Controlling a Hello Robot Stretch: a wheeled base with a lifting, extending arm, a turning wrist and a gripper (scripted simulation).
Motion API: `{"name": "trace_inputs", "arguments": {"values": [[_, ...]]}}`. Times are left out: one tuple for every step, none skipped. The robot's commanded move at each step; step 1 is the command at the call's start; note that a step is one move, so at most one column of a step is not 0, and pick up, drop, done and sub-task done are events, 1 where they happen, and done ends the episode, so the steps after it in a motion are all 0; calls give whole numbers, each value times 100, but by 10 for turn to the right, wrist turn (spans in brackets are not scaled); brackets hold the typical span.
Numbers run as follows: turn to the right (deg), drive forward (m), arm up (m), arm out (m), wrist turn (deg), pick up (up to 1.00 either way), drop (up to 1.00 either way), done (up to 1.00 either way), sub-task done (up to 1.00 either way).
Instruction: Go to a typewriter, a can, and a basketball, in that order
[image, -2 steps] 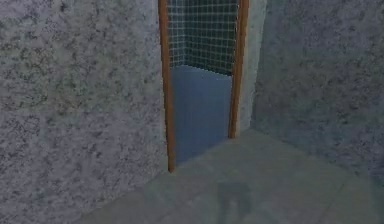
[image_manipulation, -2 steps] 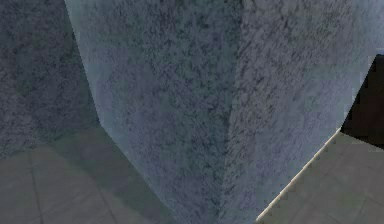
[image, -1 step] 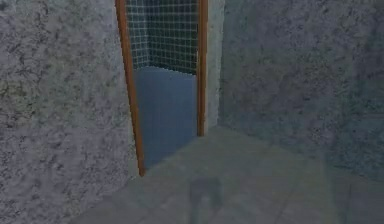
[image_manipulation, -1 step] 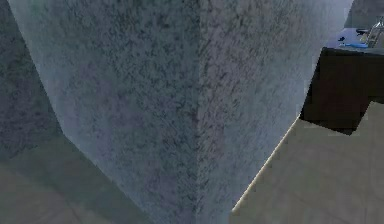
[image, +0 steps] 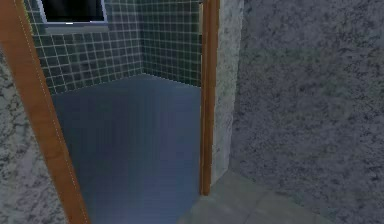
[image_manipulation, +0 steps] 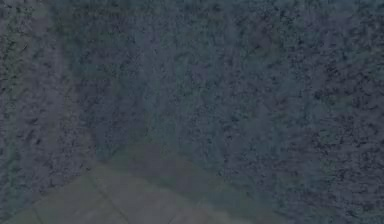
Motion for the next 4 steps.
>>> {"name": "trace_inputs", "arguments": {"values": [[0,50,0,0,0,0,0,0,0],[-330,0,0,0,0,0,0,0,0],[0,75,0,0,0,0,0,0,0],[-450,0,0,0,0,0,0,0,0]]}}
